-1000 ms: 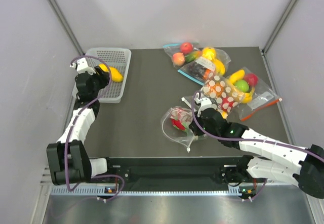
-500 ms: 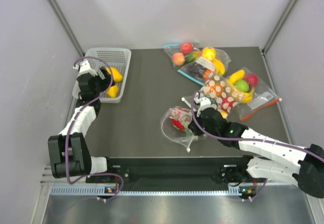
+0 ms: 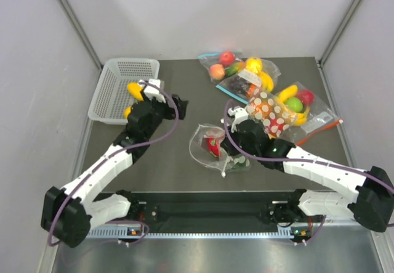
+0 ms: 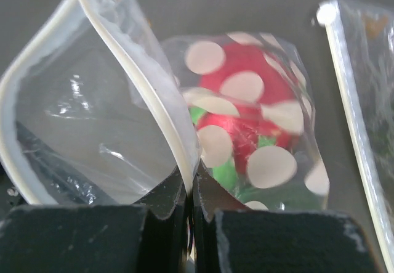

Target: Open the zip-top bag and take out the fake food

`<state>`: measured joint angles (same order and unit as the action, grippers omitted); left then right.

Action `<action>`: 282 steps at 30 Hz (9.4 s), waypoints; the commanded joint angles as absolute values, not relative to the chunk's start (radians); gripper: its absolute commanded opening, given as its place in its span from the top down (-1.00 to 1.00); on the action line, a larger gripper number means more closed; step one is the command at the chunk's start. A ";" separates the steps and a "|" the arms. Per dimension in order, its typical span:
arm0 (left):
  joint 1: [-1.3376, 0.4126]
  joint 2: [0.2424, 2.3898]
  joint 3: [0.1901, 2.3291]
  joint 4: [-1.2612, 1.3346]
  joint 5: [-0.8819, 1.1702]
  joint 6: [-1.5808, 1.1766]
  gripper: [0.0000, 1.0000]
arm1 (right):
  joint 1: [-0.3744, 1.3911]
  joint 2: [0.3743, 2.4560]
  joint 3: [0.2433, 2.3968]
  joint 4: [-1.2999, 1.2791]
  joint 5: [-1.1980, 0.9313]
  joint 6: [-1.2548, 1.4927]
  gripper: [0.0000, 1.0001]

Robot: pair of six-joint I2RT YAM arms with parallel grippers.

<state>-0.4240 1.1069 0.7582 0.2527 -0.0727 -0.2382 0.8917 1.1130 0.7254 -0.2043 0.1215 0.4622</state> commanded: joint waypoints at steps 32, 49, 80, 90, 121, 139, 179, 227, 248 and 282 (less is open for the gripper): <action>-0.936 1.195 0.572 0.324 -0.109 -0.236 -0.54 | 0.899 1.132 0.808 -0.153 0.081 0.443 1.00; -0.936 1.404 0.666 0.462 -0.153 -0.258 -0.40 | 0.916 1.141 0.782 -0.109 0.043 0.449 1.00; -0.936 1.249 0.584 0.480 -0.163 -0.163 1.00 | 0.930 1.104 0.759 -0.138 0.121 0.453 1.00; -0.942 1.305 0.609 0.416 -0.031 -0.212 0.99 | 0.930 1.109 0.799 -0.161 0.140 0.453 1.00; -0.996 1.629 0.727 0.454 -0.133 -0.406 0.03 | 0.931 1.066 0.755 -0.135 0.094 0.465 1.00; -0.997 1.470 0.657 0.411 -0.195 -0.377 1.00 | 0.930 1.034 0.724 -0.150 0.141 0.457 1.00; -0.706 1.172 0.597 0.373 0.061 -0.485 1.00 | 0.979 0.951 0.574 -0.029 0.084 0.315 -0.32; -0.448 1.080 0.673 0.147 0.626 -0.431 1.00 | 0.785 1.129 0.482 0.169 0.201 0.325 1.00; -0.380 1.069 0.595 0.316 0.617 -0.567 1.00 | 0.759 1.042 0.549 0.009 0.094 0.322 0.37; -0.391 1.002 0.548 0.284 0.552 -0.583 1.00 | 1.238 1.227 0.980 -0.120 0.408 0.336 -0.15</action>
